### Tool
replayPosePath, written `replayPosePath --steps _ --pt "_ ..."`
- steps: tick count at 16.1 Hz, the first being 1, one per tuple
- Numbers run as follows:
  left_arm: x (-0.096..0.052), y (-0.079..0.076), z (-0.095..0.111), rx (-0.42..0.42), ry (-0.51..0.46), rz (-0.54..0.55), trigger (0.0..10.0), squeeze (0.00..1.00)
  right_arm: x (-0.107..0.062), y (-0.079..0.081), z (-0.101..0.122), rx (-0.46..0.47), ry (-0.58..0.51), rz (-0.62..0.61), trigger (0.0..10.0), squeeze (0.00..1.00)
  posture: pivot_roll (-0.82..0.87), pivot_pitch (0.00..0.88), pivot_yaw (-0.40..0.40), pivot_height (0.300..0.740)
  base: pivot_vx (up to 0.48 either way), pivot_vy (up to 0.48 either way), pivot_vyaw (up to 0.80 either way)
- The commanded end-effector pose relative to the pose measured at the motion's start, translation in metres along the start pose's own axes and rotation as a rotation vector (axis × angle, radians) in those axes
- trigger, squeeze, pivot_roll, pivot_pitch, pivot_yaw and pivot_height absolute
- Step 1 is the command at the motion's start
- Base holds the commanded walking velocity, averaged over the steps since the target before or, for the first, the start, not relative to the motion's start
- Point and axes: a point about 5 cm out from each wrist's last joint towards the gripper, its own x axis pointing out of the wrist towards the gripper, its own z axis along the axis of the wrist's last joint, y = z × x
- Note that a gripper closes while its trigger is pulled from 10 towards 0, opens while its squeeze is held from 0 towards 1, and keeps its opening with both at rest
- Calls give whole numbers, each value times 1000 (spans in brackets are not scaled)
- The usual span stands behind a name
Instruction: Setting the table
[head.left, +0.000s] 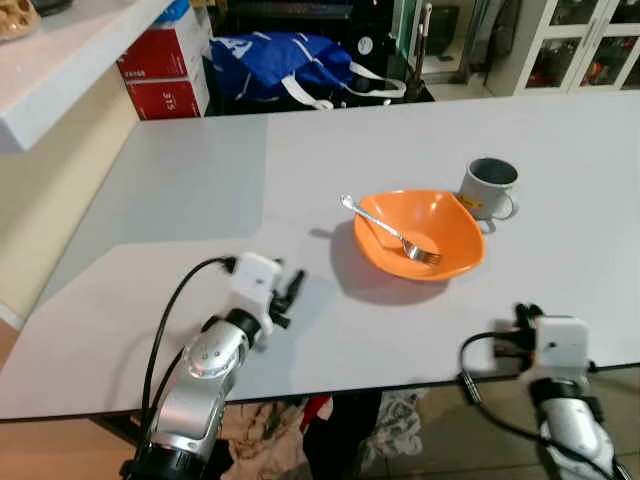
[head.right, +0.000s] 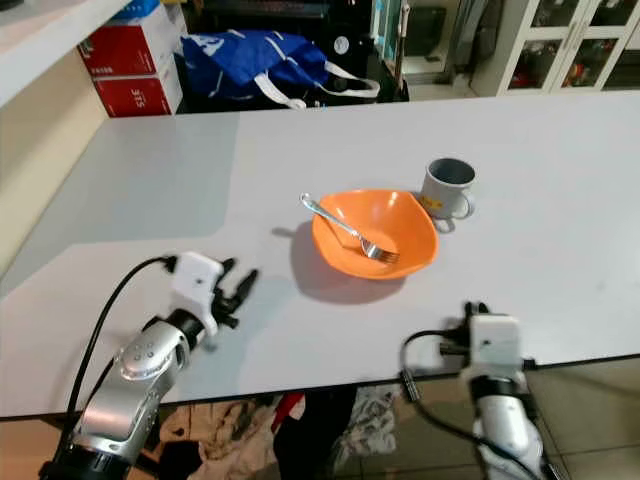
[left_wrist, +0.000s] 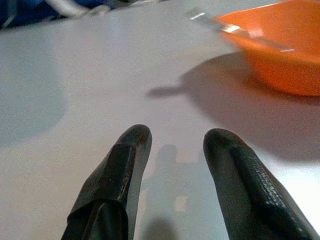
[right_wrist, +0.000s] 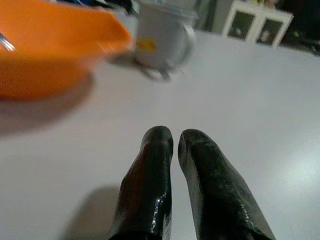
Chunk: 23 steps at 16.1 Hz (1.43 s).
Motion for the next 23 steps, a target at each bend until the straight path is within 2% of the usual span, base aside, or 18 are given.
replayPosePath --steps 1,2,3,7,10,12,14,16,20,23 --pt "-2 8 -4 -16 17 54 10000 0 2 0 18 -23 -83 -17 10000 0 -34 0 44 740 0 0 0" --pt "-5 10 -8 -15 15 75 10000 0 1 -4 44 -65 -198 -65 10000 0 -39 0 40 740 0 0 0" --pt "-7 10 -9 -13 13 75 10000 0 1 -6 49 -80 -222 -85 10000 0 -39 0 41 740 0 0 0" --pt "-12 10 -11 3 4 69 10000 0 -2 -9 38 -78 -164 -117 10000 0 -41 0 43 740 0 0 0" --pt "-14 13 -15 -34 0 130 10000 0 8 0 30 -53 -124 -79 10000 0 -47 0 11 740 0 0 0" --pt "-14 6 -14 -1 -13 123 10000 0 14 0 28 -52 -108 -47 10000 0 -27 0 -33 740 0 0 0" --pt "-14 1 -12 42 -19 90 10000 0 15 -4 28 -74 -108 -51 10000 0 -26 0 -33 740 0 0 0" --pt "-14 0 -11 48 -19 69 10000 0 13 -7 25 -70 -103 -71 10000 0 -31 0 -22 740 0 0 0" --pt "-5 4 4 52 -47 59 10000 0 9 2 18 -28 -78 -79 10000 0 -37 0 3 740 0 0 0" --pt "-3 2 5 63 -42 56 10000 0 13 6 17 0 -62 -63 10000 0 -33 0 6 740 0 0 0"
